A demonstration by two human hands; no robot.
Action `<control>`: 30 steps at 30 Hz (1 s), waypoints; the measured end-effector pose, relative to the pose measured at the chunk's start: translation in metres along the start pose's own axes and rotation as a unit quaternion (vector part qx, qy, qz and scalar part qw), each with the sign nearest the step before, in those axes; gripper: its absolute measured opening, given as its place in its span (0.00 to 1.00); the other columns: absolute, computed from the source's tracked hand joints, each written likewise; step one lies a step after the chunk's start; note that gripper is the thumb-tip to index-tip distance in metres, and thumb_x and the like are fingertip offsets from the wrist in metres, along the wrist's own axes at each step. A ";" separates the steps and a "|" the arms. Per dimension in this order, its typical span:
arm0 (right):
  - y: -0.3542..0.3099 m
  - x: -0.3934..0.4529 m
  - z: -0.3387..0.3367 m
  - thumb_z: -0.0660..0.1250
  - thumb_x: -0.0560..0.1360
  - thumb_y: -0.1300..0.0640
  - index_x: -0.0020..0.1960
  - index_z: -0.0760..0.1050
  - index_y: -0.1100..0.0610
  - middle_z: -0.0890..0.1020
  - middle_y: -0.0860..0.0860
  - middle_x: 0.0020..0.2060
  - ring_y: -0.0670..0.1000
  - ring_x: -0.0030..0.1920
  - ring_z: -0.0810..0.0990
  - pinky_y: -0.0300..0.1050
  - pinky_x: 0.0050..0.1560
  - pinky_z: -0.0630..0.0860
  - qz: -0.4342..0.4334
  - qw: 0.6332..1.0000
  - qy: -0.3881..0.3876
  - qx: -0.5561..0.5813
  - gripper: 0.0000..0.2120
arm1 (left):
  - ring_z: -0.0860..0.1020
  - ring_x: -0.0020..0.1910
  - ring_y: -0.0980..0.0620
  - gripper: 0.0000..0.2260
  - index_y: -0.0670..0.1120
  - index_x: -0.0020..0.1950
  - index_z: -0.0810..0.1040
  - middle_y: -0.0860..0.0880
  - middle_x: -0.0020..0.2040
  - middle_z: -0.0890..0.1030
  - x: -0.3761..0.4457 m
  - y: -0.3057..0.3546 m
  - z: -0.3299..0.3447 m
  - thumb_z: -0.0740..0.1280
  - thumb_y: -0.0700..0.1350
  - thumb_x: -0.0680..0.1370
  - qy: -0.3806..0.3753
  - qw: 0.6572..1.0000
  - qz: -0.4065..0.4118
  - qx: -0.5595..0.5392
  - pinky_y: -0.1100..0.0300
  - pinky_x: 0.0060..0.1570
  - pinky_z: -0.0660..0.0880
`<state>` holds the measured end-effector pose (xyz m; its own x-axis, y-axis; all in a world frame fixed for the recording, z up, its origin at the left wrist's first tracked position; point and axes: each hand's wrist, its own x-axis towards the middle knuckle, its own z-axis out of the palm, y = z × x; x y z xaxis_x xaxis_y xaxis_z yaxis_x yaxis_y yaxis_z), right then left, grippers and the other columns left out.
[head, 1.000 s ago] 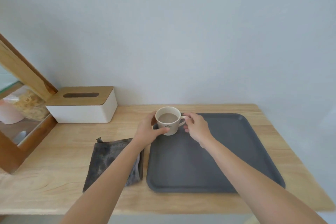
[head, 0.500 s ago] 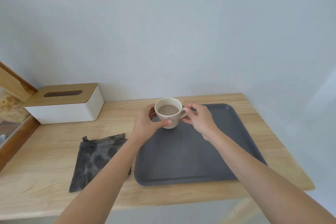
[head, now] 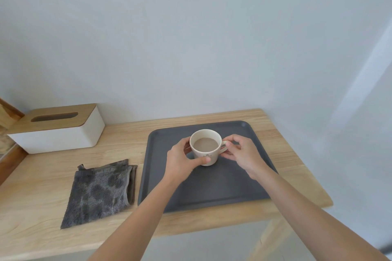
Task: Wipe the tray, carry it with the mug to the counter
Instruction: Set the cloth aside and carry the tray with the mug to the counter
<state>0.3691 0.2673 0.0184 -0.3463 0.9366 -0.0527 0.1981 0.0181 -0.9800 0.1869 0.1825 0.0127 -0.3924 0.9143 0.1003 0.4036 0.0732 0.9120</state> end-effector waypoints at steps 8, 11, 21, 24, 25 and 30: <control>0.000 -0.010 -0.007 0.62 0.79 0.57 0.53 0.80 0.53 0.85 0.54 0.46 0.51 0.47 0.84 0.47 0.52 0.82 -0.021 0.998 0.005 -0.052 0.09 | 0.70 0.68 0.58 0.44 0.53 0.72 0.66 0.56 0.68 0.74 -0.009 0.004 -0.007 0.81 0.52 0.60 -0.073 0.996 -0.021 0.045 0.53 0.69 0.67; 0.010 -0.015 -0.026 0.61 0.79 0.57 0.58 0.78 0.52 0.83 0.49 0.48 0.51 0.50 0.79 0.41 0.53 0.71 -0.092 0.965 0.065 -0.236 0.11 | 0.58 0.74 0.57 0.47 0.53 0.77 0.54 0.56 0.74 0.62 -0.011 -0.006 -0.028 0.77 0.54 0.66 -0.064 0.988 -0.006 0.139 0.57 0.72 0.58; 0.038 -0.022 -0.061 0.55 0.81 0.58 0.70 0.67 0.52 0.69 0.53 0.48 0.57 0.39 0.75 0.46 0.37 0.71 -0.027 0.880 0.102 -0.462 0.18 | 0.69 0.61 0.34 0.18 0.45 0.69 0.72 0.36 0.63 0.74 -0.013 -0.043 -0.060 0.59 0.48 0.80 0.064 0.908 -0.078 0.406 0.44 0.61 0.68; 0.037 -0.019 -0.064 0.54 0.81 0.60 0.73 0.63 0.51 0.71 0.54 0.48 0.56 0.36 0.73 0.47 0.35 0.70 -0.007 0.869 0.096 -0.485 0.20 | 0.71 0.60 0.34 0.16 0.41 0.67 0.74 0.34 0.62 0.72 -0.010 -0.045 -0.060 0.60 0.43 0.80 0.076 0.929 -0.088 0.351 0.44 0.61 0.70; 0.036 -0.020 -0.065 0.54 0.81 0.60 0.73 0.62 0.51 0.73 0.55 0.50 0.56 0.36 0.73 0.47 0.36 0.70 -0.003 0.868 0.091 -0.488 0.21 | 0.72 0.59 0.34 0.16 0.40 0.67 0.73 0.34 0.62 0.72 -0.008 -0.045 -0.061 0.60 0.42 0.80 0.074 0.935 -0.090 0.335 0.44 0.61 0.70; 0.034 -0.024 -0.078 0.52 0.82 0.56 0.75 0.60 0.53 0.76 0.60 0.55 0.60 0.50 0.76 0.52 0.48 0.74 0.007 0.890 0.072 -0.450 0.22 | 0.73 0.59 0.36 0.17 0.38 0.68 0.72 0.35 0.62 0.73 -0.003 -0.043 -0.064 0.63 0.40 0.79 0.061 0.949 -0.075 0.300 0.47 0.63 0.68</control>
<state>0.4558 0.2731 0.0014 -0.2304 0.9728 0.0244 0.8780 0.2186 -0.4258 0.1179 0.1510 -0.0015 -0.5601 0.8257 0.0663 0.7200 0.4457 0.5319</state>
